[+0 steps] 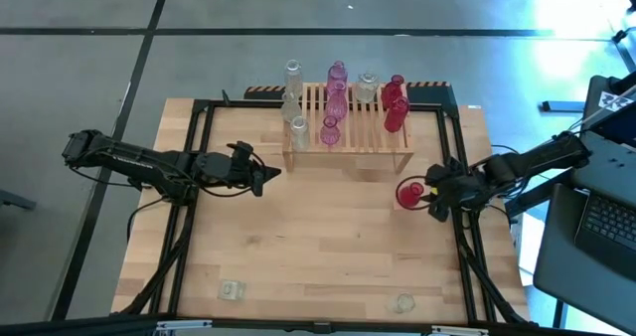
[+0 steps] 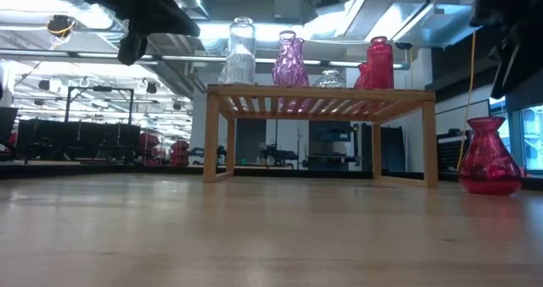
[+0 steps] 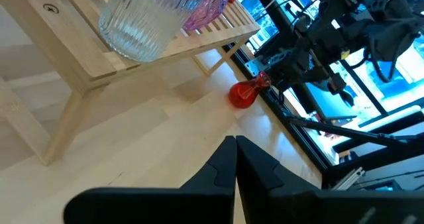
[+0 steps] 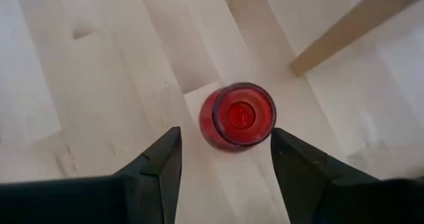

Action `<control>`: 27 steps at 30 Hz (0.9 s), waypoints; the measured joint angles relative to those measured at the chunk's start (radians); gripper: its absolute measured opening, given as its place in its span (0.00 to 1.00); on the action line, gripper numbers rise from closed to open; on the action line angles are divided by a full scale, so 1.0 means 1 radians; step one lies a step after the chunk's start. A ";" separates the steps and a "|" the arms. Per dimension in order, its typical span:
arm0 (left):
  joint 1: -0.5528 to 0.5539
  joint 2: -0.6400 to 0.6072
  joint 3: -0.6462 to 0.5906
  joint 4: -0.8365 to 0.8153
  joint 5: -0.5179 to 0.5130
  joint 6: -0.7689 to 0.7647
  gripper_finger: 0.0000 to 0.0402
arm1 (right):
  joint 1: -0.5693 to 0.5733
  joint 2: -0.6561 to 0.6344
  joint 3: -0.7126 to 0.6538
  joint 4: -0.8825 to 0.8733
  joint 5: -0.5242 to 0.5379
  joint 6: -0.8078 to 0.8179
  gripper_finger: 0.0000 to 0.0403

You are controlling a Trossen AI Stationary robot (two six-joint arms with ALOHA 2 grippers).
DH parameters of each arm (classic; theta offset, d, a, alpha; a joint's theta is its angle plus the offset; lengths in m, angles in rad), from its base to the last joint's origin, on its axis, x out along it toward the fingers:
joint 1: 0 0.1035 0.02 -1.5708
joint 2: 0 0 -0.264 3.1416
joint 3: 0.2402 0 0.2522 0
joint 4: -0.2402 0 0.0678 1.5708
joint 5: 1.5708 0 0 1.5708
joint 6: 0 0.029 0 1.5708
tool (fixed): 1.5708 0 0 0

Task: Sort vases onto shelf
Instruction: Put the red vase on the shelf aligned with the other red vase

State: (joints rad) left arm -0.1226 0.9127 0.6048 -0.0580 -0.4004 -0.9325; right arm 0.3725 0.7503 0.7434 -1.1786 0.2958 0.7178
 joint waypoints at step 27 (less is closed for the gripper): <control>-0.004 0.000 0.000 -0.009 0.038 0.029 0.00 | -0.067 0.161 -0.060 0.092 0.022 0.156 0.53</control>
State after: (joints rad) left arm -0.1268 0.9127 0.6048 -0.0671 -0.3619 -0.9035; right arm 0.3053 0.9112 0.6829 -1.0870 0.3175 0.8741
